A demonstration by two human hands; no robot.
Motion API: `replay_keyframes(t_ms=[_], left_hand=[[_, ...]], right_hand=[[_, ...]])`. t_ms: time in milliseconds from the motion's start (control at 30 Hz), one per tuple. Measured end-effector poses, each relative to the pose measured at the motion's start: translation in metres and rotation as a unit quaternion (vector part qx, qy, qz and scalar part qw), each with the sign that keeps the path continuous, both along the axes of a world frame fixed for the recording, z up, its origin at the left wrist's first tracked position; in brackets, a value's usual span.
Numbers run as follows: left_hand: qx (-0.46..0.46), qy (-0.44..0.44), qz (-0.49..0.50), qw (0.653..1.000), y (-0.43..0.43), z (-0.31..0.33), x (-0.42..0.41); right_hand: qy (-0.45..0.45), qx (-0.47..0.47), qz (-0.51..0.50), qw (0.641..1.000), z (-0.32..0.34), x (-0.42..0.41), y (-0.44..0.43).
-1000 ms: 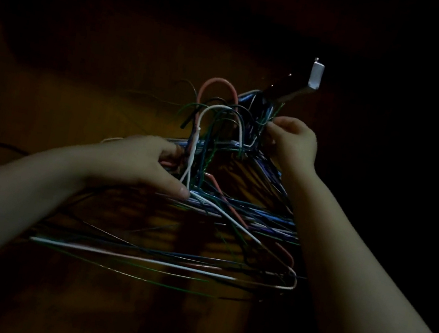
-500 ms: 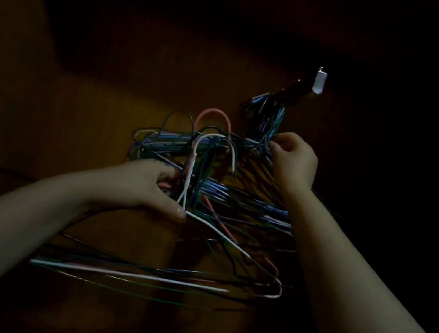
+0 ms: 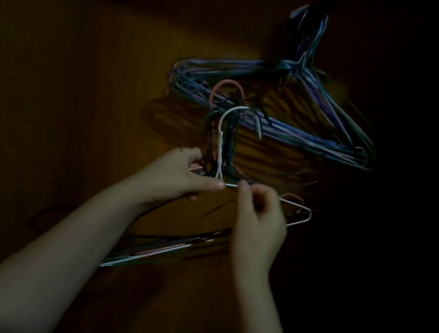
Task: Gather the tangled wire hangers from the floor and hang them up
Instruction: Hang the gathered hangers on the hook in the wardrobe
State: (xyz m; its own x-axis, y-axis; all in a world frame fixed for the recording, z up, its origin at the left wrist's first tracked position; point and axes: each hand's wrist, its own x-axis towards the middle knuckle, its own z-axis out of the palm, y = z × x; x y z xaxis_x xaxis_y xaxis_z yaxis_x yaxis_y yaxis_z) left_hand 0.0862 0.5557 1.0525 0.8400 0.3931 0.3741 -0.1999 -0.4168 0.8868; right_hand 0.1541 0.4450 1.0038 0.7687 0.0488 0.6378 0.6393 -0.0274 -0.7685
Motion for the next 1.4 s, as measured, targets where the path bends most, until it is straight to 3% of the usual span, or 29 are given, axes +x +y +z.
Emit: replay_keyframes(t_ms=[100, 300, 767, 1067, 1167, 1400], left_hand=[[-0.049, -0.005, -0.009, 0.999, -0.017, -0.022, -0.001], [-0.061, -0.009, 0.009, 0.998, -0.035, -0.052, -0.004], [-0.114, 0.043, 0.046, 0.991, -0.032, -0.082, 0.002], [-0.077, 0.046, 0.078, 0.993, -0.036, -0.086, 0.002], [-0.046, 0.076, 0.076, 0.993, -0.030, -0.084, -0.004], [0.115, 0.123, 0.058, 0.984, -0.016, -0.074, -0.024]], right_hand=[[0.045, -0.056, 0.046, 0.996, -0.027, -0.011, -0.002], [0.131, -0.048, 0.115, 0.983, -0.042, -0.017, -0.016], [0.211, -0.038, 0.157, 0.964, -0.058, -0.010, -0.024], [0.263, -0.048, 0.149, 0.952, -0.062, 0.005, -0.031], [0.250, -0.087, 0.124, 0.956, -0.061, 0.020, -0.038], [0.114, -0.267, 0.073, 0.954, -0.053, 0.045, -0.067]])
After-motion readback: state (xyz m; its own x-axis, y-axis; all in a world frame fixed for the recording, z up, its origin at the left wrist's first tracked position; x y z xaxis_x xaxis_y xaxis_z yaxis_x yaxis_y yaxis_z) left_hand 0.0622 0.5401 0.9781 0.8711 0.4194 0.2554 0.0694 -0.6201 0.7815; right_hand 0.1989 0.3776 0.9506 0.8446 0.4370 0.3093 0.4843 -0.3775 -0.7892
